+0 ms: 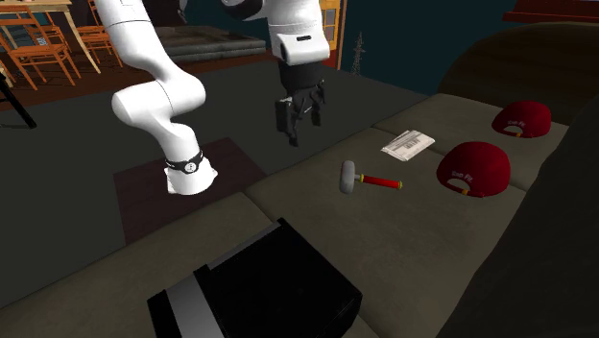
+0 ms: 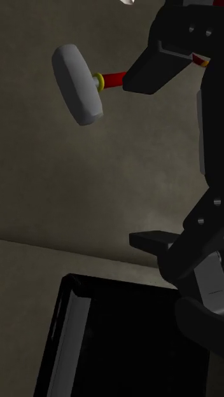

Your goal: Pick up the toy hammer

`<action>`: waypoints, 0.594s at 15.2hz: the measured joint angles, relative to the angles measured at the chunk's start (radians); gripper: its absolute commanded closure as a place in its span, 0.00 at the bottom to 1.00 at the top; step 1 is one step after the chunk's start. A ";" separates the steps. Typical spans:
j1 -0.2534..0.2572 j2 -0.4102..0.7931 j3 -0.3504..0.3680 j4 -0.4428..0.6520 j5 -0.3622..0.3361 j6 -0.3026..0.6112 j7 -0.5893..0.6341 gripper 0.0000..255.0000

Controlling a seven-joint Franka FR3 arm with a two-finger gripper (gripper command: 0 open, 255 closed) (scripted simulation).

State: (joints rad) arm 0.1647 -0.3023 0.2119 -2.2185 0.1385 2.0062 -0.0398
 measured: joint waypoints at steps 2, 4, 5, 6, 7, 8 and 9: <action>0.012 0.073 0.026 0.034 -0.012 0.029 0.012 0.00; 0.025 0.147 0.052 0.067 -0.029 0.060 0.028 0.00; 0.030 0.176 0.060 0.072 -0.037 0.078 0.028 0.00; 0.036 0.208 0.070 0.092 -0.047 0.083 0.035 0.00; 0.043 0.241 0.080 0.113 -0.058 0.091 0.042 0.00; 0.053 0.271 0.091 0.126 -0.068 0.100 0.053 0.00; 0.062 0.308 0.102 0.151 -0.082 0.106 0.065 0.00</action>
State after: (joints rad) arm 0.2270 0.0054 0.3141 -2.0676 0.0565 2.1122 0.0249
